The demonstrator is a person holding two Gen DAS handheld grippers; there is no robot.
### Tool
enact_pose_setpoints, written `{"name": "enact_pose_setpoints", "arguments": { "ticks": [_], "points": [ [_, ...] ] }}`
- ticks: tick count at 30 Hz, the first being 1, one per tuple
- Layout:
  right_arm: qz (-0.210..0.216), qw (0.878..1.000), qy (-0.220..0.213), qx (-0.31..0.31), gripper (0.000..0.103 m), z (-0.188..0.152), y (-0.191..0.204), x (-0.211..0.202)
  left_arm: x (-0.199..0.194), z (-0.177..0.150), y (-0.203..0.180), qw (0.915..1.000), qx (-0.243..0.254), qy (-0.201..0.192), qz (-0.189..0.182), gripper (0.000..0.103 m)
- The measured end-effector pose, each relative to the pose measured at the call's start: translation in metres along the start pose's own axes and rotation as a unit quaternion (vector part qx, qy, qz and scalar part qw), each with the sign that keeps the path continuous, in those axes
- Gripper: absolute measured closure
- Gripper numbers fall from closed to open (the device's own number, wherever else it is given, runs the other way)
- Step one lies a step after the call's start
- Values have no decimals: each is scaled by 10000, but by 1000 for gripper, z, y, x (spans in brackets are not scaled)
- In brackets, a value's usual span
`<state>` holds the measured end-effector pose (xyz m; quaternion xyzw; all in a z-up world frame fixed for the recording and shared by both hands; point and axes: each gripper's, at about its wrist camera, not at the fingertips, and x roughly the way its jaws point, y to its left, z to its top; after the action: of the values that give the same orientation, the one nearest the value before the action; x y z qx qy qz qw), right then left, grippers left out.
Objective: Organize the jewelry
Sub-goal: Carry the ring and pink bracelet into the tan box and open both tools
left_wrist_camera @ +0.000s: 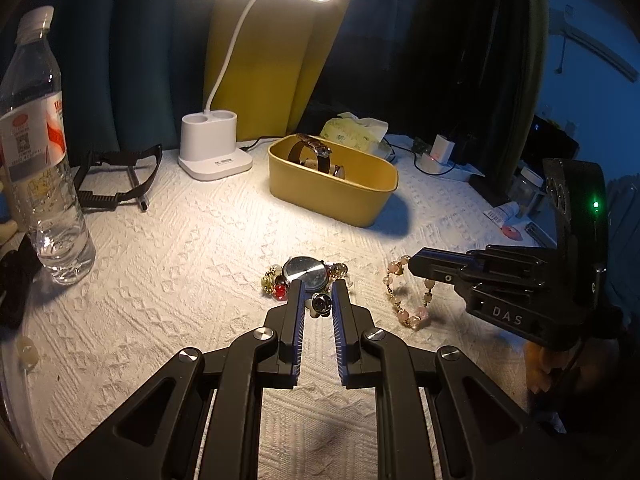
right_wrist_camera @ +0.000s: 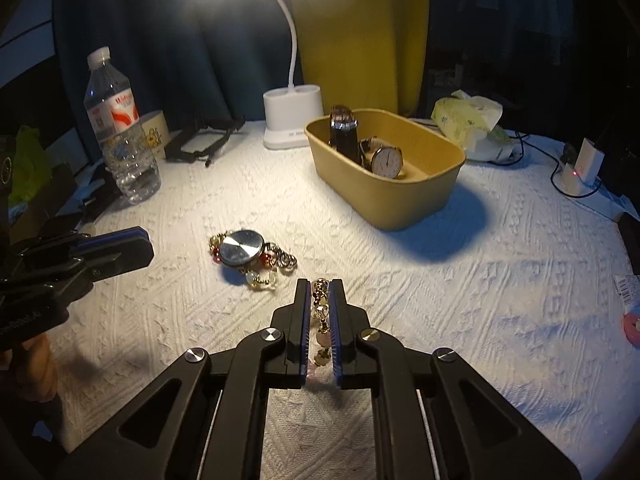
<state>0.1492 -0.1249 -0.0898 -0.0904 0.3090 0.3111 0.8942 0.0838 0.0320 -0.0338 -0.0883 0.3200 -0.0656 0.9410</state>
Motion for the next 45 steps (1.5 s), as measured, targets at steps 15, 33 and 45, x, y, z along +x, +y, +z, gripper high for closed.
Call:
{"name": "enact_pose_setpoints", "arguments": {
  "ticks": [15, 33, 45],
  "points": [
    [71, 9993, -372, -22, 94, 18, -6, -12, 1, 18, -7, 9998, 149, -140, 67, 88],
    [102, 9954, -949, 6, 94, 58, -33, -14, 24, 68, -18, 9980, 518, -352, 116, 88],
    [164, 9944, -1040, 128, 94, 73, -56, 6, 57, 90, -25, 9969, 709, -341, 29, 88]
  ]
}}
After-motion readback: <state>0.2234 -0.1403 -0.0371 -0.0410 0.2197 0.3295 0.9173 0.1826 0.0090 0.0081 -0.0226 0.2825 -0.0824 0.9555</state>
